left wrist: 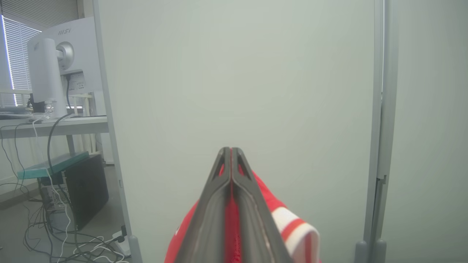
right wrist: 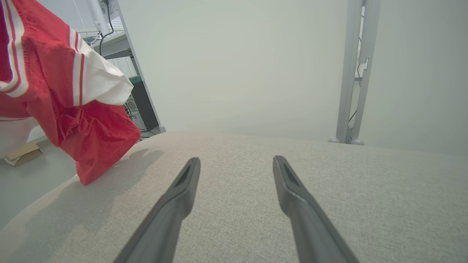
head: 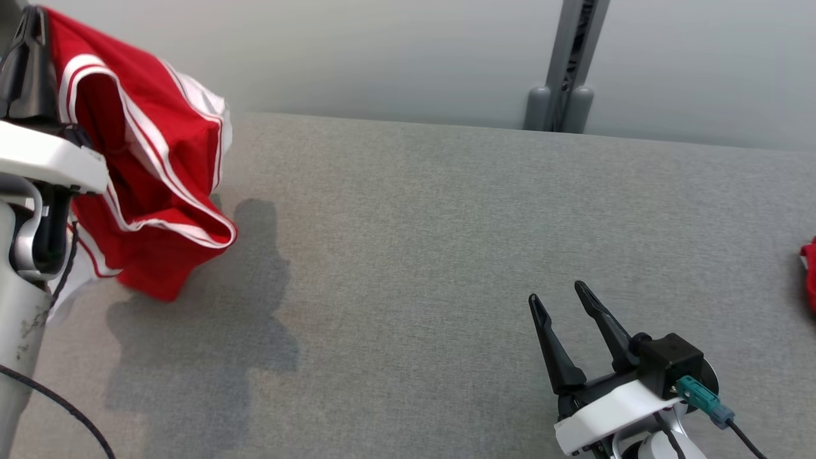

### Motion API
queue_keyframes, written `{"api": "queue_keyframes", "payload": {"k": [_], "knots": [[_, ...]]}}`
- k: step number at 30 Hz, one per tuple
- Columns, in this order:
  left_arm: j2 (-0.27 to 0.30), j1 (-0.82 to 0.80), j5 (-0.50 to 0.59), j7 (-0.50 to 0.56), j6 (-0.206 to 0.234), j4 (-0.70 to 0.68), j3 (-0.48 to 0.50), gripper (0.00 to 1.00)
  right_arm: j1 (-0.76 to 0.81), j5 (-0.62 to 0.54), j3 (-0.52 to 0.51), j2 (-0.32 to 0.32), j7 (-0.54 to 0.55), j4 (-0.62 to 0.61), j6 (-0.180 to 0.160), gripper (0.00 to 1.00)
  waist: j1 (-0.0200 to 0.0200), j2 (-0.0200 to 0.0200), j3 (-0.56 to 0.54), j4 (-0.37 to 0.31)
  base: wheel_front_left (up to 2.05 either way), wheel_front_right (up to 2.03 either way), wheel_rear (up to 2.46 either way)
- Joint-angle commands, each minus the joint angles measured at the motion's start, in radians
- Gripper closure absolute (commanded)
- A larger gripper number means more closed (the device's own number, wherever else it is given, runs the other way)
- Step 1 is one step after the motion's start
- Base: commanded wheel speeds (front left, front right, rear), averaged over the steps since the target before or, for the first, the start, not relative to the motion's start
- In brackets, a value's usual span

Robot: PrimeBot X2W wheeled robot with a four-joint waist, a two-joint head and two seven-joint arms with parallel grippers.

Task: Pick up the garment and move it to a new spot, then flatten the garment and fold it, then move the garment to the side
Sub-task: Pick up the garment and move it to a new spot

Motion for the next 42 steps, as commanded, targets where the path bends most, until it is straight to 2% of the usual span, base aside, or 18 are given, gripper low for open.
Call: {"api": "queue_keyframes", "payload": {"k": [1,8,18,25,31,34,42], "knots": [[-0.017,0.015,0.004,-0.004,0.015,-0.047,0.036,1.00,0.004,0.002,-0.007,-0.001,-0.005,0.001,0.000,0.00,0.0000,0.0000,-0.011,-0.015,0.00,0.00,0.00],[-0.094,0.066,0.029,-0.004,0.049,-0.225,0.129,1.00,-0.002,-0.006,-0.017,0.004,-0.005,-0.002,0.000,0.00,0.0000,0.0000,-0.027,-0.072,0.00,0.00,0.00],[-0.202,0.099,0.017,0.017,0.142,-0.320,0.098,1.00,-0.012,-0.014,-0.050,0.007,-0.005,-0.014,0.000,0.00,0.0000,0.0000,-0.032,-0.183,0.00,0.00,0.00],[-0.321,0.100,-0.019,0.014,0.183,-0.312,0.082,1.00,-0.038,-0.018,-0.078,0.007,-0.005,-0.030,0.000,0.00,0.0000,0.0000,0.002,-0.284,0.00,0.00,0.00],[-0.396,0.108,-0.069,0.007,0.197,-0.227,0.089,1.00,-0.063,-0.015,-0.093,0.008,-0.005,-0.044,0.000,0.00,0.0000,0.0000,0.037,-0.373,0.00,0.00,0.00],[-0.429,0.099,-0.111,0.003,0.182,-0.166,0.085,1.00,-0.082,-0.009,-0.107,0.008,-0.005,-0.057,0.000,0.00,0.0000,0.0000,0.067,-0.421,0.00,0.00,0.00],[-0.451,0.049,-0.180,-0.004,0.154,-0.075,-0.011,1.00,-0.111,0.018,-0.116,0.008,-0.005,-0.078,0.000,0.00,0.0000,0.0000,0.140,-0.517,0.00,0.00,0.00]]}}
